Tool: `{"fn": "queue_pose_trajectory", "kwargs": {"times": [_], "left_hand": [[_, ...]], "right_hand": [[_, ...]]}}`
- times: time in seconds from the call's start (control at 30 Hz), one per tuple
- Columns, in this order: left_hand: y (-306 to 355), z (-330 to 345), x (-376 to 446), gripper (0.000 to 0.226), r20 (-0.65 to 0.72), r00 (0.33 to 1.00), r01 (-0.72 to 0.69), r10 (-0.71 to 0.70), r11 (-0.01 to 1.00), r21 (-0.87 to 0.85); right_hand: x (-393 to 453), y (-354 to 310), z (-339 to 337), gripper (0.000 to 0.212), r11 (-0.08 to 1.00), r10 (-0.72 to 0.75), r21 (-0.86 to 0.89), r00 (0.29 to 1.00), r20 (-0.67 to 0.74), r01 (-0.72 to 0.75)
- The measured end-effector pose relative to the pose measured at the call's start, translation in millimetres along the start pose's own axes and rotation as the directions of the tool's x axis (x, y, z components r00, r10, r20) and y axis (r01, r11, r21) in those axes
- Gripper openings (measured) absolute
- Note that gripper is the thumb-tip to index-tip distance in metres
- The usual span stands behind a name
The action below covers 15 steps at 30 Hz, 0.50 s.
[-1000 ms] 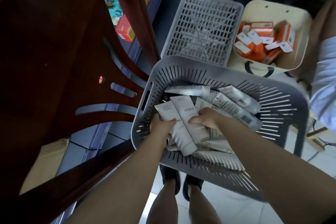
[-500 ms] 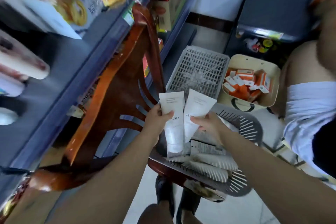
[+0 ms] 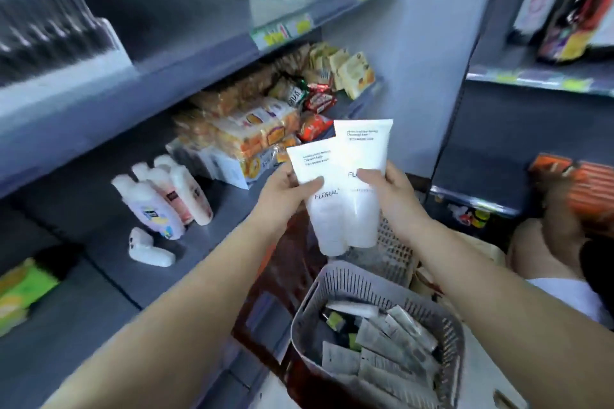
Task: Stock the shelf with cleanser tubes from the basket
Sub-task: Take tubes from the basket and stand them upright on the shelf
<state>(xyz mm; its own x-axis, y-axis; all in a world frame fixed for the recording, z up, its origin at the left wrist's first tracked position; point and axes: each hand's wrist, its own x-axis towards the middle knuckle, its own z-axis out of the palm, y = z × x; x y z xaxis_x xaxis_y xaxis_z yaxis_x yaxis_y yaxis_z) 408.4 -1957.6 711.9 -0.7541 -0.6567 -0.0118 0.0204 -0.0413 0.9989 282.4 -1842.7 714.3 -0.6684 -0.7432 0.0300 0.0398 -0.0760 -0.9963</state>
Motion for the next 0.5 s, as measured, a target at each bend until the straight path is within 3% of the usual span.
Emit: {"fn": "queue_pose_trajectory", "kwargs": {"times": [0.1,0.27,0.5], "left_hand": [[57.6,-14.7,-15.6,0.04,-0.04,0.988,-0.142,0.146,0.986,0.089],[146.0,-51.5,-56.6,0.033,-0.13,0.937,-0.295,0.323,0.935,0.198],[232.9,-108.9,-118.9,0.029,-0.208,0.855,-0.402,0.476,0.86,0.314]], "right_hand": [[-3.7,-50.9,32.9,0.012,0.988,-0.154,-0.018,0.988,0.007,0.154],[-15.9,-127.6,76.4,0.015,0.944,-0.325,0.082,0.942,0.086,0.318],[-33.0,-200.8,146.1,0.017,0.904,-0.412,0.221,0.884,0.221,0.366]]}}
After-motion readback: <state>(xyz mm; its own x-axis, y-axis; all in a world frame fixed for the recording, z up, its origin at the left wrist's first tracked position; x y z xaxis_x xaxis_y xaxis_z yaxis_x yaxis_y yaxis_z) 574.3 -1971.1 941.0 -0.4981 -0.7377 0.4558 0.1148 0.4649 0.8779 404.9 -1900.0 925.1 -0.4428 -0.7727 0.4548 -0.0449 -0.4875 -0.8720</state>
